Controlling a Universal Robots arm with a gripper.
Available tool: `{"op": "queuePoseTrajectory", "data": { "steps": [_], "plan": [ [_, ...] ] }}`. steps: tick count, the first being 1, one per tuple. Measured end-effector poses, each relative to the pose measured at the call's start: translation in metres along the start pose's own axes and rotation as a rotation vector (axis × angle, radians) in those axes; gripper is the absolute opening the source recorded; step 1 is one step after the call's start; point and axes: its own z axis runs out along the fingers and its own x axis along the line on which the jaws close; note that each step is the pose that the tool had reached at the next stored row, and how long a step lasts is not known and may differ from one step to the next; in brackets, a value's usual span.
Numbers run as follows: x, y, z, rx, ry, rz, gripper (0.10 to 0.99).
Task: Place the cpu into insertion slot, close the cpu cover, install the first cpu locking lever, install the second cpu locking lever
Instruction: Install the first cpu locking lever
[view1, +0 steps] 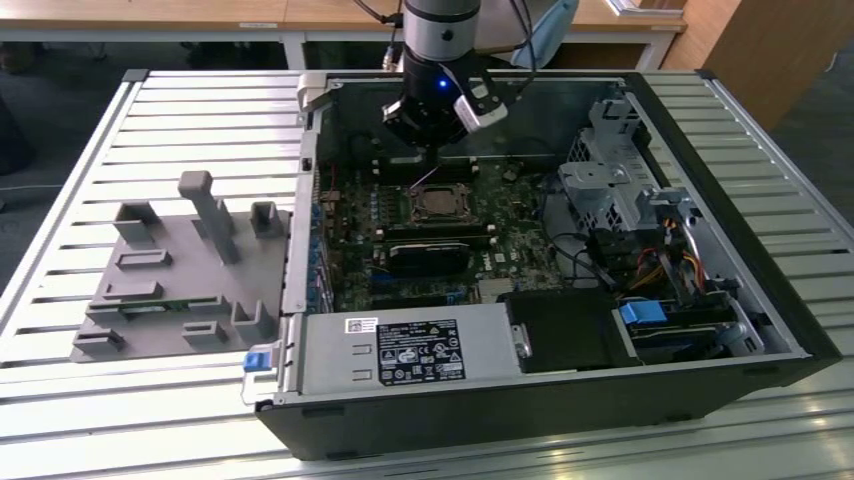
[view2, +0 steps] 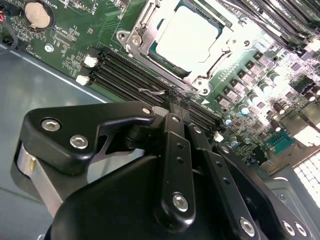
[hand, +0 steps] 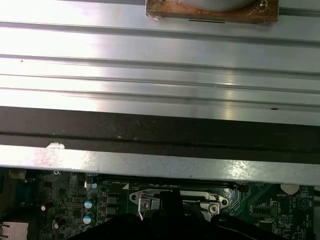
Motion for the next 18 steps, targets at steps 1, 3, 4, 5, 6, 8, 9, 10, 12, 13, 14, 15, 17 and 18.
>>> {"op": "queuePoseTrajectory", "data": {
  "steps": [1, 3, 4, 5, 6, 8, 9, 10, 12, 13, 14, 15, 17, 18],
  "plan": [
    [0.0000, 0.0001, 0.0003, 0.000, 0.0000, 0.000, 0.106],
    [-0.0001, 0.0002, 0.0008, 0.000, 0.0000, 0.000, 0.106],
    [-0.0001, 0.0003, 0.0011, 0.000, 0.0000, 0.000, 0.106],
    [-0.0001, 0.0004, 0.0014, 0.000, -0.0001, 0.000, 0.106],
    [-0.0002, 0.0006, 0.0017, 0.000, -0.0001, 0.000, 0.106],
    [-0.0002, 0.0008, 0.0022, 0.000, -0.0001, 0.000, 0.106],
    [-0.0003, 0.0008, 0.0025, 0.000, -0.0001, 0.000, 0.106],
    [-0.0004, 0.0009, 0.0027, 0.000, -0.0001, 0.000, 0.106],
    [-0.0005, 0.0010, 0.0031, 0.000, 0.0000, 0.000, 0.106],
    [-0.0006, 0.0012, 0.0034, 0.000, -0.0001, 0.000, 0.106],
    [-0.0007, 0.0014, 0.0037, 0.000, -0.0002, 0.000, 0.106],
    [-0.0008, 0.0016, 0.0040, 0.000, -0.0002, 0.000, 0.106],
    [-0.0014, 0.0022, 0.0045, 0.000, -0.0001, 0.000, 0.106],
    [-0.0018, 0.0024, 0.0048, 0.000, 0.0000, 0.000, 0.106]
  ]
}}
